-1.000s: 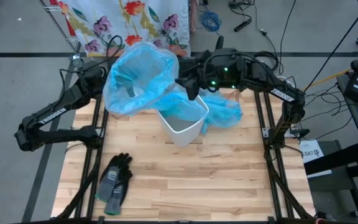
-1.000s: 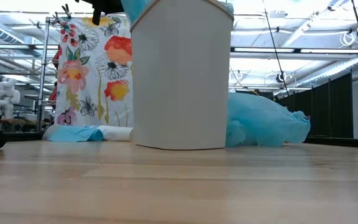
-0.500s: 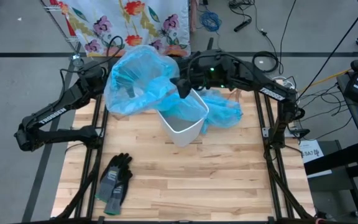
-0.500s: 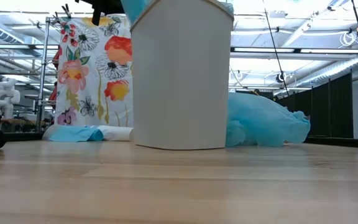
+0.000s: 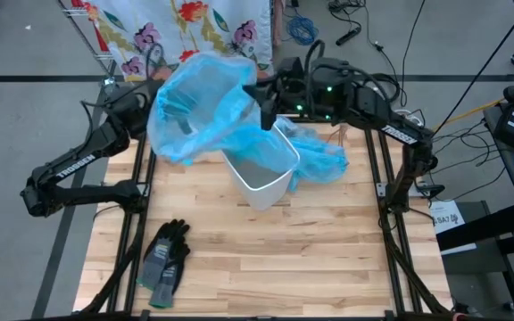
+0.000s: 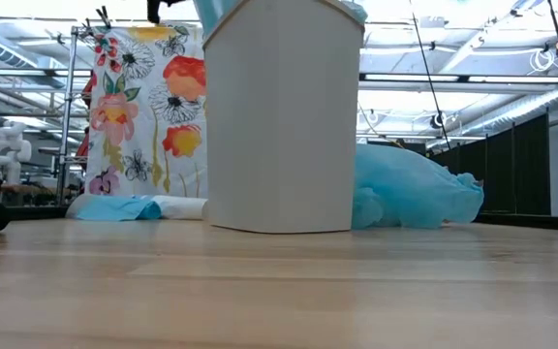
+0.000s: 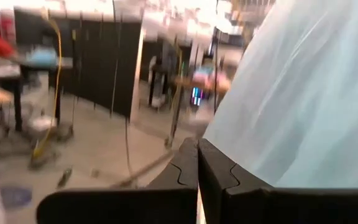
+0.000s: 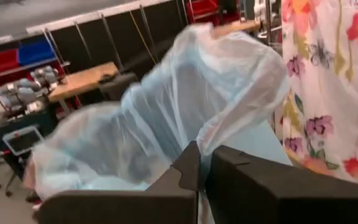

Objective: Place trash/remove bag and relplace
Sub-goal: Put the trash bag into the trash bin

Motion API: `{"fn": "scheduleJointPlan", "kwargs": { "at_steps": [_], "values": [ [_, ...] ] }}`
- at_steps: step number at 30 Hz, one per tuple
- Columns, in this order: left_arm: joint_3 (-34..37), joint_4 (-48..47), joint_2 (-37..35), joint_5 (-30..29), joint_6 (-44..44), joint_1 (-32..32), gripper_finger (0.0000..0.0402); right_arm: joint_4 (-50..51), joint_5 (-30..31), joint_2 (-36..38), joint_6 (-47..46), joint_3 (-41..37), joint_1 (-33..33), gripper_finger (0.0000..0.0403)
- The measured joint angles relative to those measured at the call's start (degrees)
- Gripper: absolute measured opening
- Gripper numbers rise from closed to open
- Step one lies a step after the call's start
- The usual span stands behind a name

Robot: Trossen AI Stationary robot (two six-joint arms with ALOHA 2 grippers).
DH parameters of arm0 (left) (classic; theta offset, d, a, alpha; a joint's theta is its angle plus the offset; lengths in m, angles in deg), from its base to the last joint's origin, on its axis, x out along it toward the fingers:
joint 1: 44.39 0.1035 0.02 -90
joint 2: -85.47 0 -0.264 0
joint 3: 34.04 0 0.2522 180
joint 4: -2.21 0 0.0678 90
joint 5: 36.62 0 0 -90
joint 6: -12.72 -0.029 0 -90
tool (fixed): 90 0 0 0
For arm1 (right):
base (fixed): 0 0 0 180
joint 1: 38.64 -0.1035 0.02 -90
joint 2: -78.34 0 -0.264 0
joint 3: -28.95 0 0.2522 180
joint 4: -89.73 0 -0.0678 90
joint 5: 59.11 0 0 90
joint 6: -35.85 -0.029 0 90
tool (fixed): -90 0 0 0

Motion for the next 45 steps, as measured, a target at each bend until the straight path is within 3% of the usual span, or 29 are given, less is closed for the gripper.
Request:
{"fn": "scheduleJointPlan", "kwargs": {
  "at_steps": [3, 7, 15, 26, 32, 35, 40, 45],
  "values": [
    [-0.59, 4.46, -0.11, -0.07, 0.02, 0.02, 0.0000, 4.89, 1.13, 1.26, -1.69, 0.00, -0.35, 0.0001],
    [-4.39, 4.99, -0.05, -0.15, -0.15, 0.02, 0.0000, 13.60, 9.99, 3.14, -3.44, 0.00, -1.98, 0.0000],
    [-7.43, 2.75, 0.07, -0.16, -0.50, 0.02, 0.0000, 32.53, 10.33, 7.08, -18.12, 0.00, -4.95, 0.0000],
    [-7.37, -21.90, -1.10, 3.21, -0.19, -1.17, 0.0000, 27.37, 11.92, 11.07, -14.33, 0.03, -5.50, 0.0000],
    [-7.38, -34.72, -1.85, -2.91, 2.15, -7.12, 0.0000, 31.83, 11.55, 11.20, -12.61, 0.00, -4.96, 0.0000],
    [-7.37, -33.85, -1.61, -6.98, 6.54, -13.19, 0.0000, 33.92, 9.31, 11.18, -12.46, 0.00, -4.94, 0.0000],
    [-7.37, -31.56, -0.01, -19.29, 12.19, -25.91, 0.0000, 34.19, 8.47, 11.18, -12.14, 0.00, -4.97, 0.0000],
    [-7.37, -29.64, 4.07, -29.79, 16.81, -37.02, 0.0000, 26.85, 7.89, 11.29, -5.50, 0.00, -4.67, 0.0000]
  ]
}}
